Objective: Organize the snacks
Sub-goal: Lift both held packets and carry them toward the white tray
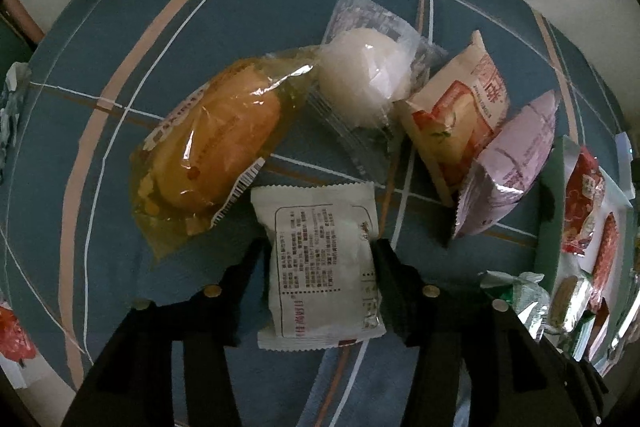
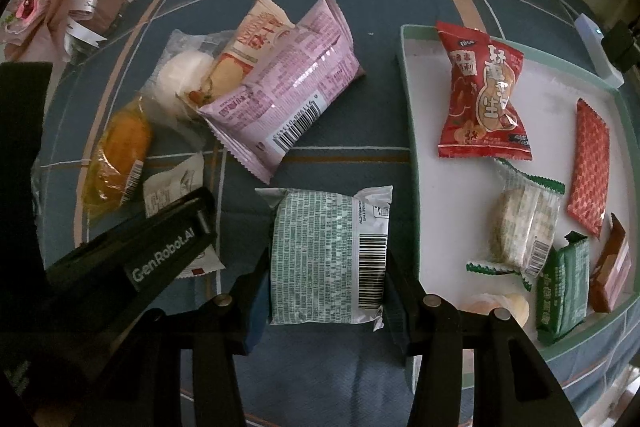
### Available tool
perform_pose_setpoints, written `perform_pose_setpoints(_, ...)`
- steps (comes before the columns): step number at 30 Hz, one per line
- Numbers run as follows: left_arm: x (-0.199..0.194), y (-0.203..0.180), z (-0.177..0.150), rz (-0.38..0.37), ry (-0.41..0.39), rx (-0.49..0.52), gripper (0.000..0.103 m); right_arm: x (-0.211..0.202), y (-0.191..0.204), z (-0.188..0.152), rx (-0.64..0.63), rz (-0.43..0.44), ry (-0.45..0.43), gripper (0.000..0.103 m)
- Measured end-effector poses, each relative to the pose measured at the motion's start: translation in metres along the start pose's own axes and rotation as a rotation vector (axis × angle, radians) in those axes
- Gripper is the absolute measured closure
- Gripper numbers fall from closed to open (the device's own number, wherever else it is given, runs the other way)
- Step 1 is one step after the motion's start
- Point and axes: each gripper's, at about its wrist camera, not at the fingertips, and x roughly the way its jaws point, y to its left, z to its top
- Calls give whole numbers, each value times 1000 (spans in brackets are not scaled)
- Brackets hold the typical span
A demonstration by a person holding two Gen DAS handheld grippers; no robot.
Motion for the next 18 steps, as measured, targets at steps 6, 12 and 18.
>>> perform_pose_setpoints(6,-26,-2,3,-40,-66,-3,50,-9,13,1,3,9,-21,51)
perform_pose_setpoints(12,-51,7,3,-64,-123,-36,50,-29,9,-4,17,27,-55,51)
perform_pose_setpoints(18,-82,13,0,-80,-201,-49,50,-54,0,-7,35,60,-102,51)
